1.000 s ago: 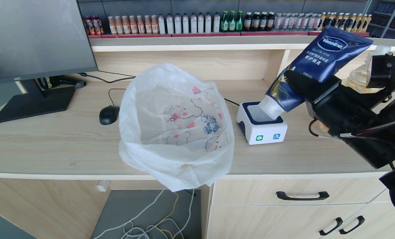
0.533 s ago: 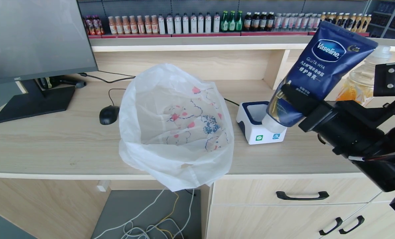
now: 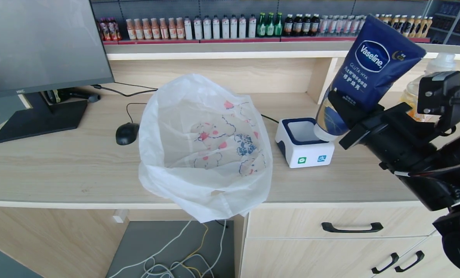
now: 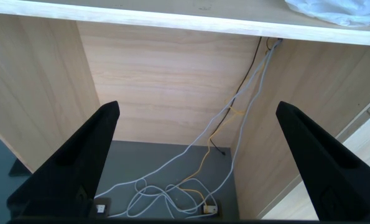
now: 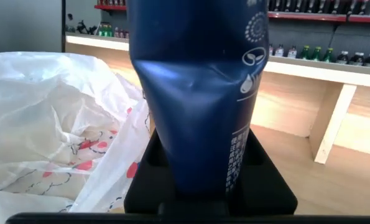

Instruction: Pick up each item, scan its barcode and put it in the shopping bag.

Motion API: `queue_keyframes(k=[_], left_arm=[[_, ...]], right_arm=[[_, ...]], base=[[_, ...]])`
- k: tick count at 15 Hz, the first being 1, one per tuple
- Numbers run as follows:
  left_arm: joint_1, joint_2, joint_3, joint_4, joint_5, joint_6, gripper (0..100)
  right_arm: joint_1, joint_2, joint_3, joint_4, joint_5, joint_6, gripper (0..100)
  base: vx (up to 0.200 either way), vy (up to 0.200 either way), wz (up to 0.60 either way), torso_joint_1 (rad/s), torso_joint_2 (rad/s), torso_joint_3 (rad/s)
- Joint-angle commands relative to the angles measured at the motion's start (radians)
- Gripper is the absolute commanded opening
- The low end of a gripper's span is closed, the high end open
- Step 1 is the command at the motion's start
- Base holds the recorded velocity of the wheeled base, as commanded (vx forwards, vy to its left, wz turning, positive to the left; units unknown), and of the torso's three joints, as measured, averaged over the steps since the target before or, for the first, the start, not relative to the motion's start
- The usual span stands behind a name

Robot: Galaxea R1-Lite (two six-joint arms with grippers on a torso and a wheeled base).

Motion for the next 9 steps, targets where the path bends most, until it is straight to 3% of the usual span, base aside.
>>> queue_keyframes(k=[1, 9], left_arm=[[0.0, 0.0, 0.0, 0.0, 0.0, 0.0, 100], [0.0, 0.0, 0.0, 0.0, 0.0, 0.001, 100]], right_arm=[[0.001, 0.035, -0.01, -0.001, -0.001, -0.008, 0], [0.015, 0.028, 0.013, -0.001, -0.002, 0.025, 0]], base=[[0.0, 0.0, 0.0, 0.0, 0.0, 0.0], [0.0, 0.0, 0.0, 0.0, 0.0, 0.0]])
